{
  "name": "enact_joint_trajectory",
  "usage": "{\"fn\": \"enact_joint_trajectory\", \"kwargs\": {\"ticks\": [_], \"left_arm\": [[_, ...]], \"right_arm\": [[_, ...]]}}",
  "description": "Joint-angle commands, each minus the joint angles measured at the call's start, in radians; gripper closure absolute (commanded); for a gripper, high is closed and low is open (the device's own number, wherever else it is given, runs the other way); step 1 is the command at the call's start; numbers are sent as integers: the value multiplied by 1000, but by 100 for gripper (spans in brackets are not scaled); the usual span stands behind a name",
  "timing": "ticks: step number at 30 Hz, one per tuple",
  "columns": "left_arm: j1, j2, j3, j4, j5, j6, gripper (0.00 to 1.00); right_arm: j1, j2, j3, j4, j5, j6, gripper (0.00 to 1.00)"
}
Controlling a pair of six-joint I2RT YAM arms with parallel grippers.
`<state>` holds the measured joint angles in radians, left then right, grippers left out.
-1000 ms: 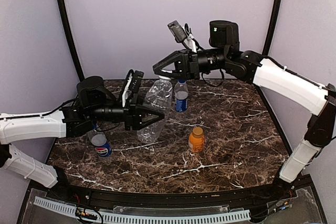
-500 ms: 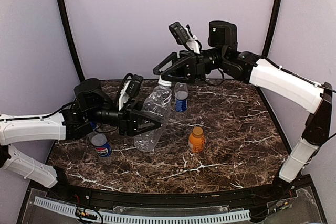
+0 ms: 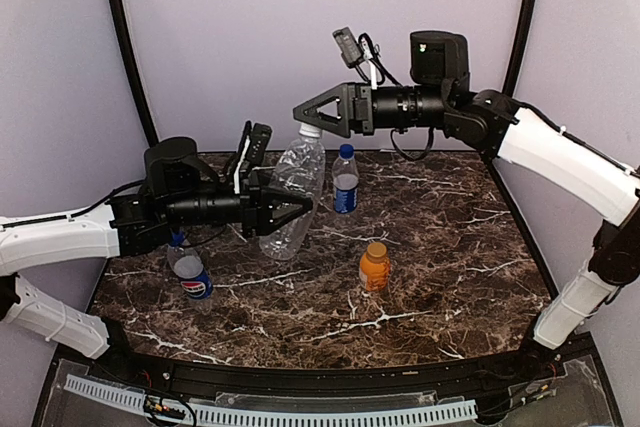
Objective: Unscrew the bottle caps
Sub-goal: Unscrew the bottle cap from the plastic bottle.
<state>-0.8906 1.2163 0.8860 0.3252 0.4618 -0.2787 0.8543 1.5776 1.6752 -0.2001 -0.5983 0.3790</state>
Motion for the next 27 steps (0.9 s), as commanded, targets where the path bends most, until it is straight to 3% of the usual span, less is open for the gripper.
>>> {"fn": "enact_joint_trajectory", "kwargs": {"ticks": [1,9,15,19,25,27], "left_arm": [[-6,13,42,-42,-84,19,69],[-10,18,53,-64,-101,29,70],[-9,24,57,-64,-101,34,70],[-10,25,56,-67,-102,37,70],[-9,20,52,-69,-106,41,70],[-10,19,50,-68,-107,41,70]], "right_arm": [[18,4,29,-55,165,23,25],[23,31,41,-52,140,19,54],[24,38,34,-52,144,23,54],[24,39,31,-49,135,25,62],[25,39,23,-35,117,27,84],[24,36,17,-25,111,24,96]]}}
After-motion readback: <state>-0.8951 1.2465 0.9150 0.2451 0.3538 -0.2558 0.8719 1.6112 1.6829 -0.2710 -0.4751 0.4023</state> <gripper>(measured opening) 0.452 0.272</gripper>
